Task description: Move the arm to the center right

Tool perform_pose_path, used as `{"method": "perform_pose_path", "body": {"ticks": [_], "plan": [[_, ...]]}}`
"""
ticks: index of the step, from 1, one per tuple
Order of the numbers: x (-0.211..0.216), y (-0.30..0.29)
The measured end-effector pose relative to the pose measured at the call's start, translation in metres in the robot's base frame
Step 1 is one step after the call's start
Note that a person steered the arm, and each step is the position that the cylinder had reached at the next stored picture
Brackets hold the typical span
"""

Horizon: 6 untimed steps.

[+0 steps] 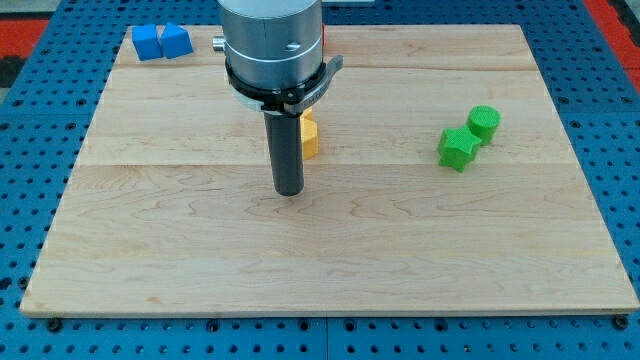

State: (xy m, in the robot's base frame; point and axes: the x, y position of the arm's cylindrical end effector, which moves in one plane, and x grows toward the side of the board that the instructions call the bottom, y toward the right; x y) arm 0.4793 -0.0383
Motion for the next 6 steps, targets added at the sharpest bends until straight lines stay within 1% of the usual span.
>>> {"method": "perform_pose_path", "body": {"ticks": [1, 2, 3, 4, 5, 6], "plan": [[0.012, 0.015], [0.016, 0.077], [0.016, 0.165], [-0.013, 0.263], [-0.062, 0.341], [-0.153, 0.329]]}}
